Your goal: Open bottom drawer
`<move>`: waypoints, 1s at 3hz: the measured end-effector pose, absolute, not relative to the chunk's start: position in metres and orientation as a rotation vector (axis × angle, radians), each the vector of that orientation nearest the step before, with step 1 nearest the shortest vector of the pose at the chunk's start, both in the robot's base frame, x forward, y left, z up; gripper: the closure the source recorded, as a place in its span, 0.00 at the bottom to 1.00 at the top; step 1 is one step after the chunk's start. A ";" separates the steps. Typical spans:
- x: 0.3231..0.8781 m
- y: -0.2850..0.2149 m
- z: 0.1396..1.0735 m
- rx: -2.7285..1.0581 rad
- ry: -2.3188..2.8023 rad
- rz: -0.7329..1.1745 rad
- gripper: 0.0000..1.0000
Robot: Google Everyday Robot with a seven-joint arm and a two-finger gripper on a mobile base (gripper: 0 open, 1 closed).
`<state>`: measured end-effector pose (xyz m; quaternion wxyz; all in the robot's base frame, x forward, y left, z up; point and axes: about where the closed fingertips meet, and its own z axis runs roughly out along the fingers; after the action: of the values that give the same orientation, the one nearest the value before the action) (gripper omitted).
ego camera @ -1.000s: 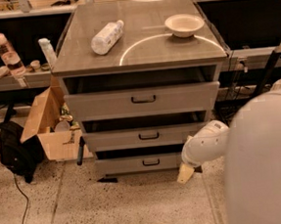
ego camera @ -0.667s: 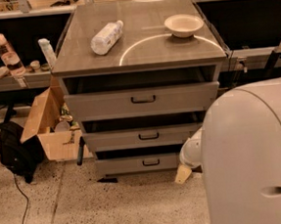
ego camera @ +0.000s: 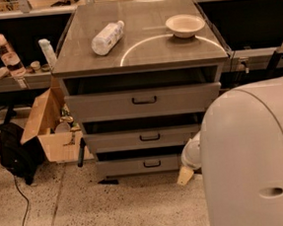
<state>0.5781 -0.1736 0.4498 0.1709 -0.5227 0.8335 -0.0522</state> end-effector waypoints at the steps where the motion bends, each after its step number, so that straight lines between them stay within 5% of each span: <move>1: 0.587 -0.173 0.434 -1.526 2.336 -0.161 0.00; 3: 0.605 -0.154 0.361 -1.626 2.243 -0.097 0.00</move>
Offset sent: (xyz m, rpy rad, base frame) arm 0.0468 0.0193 -0.1091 0.0220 -0.0371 0.1658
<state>0.6052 -0.1544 0.3613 0.1836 -0.5766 0.7954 -0.0345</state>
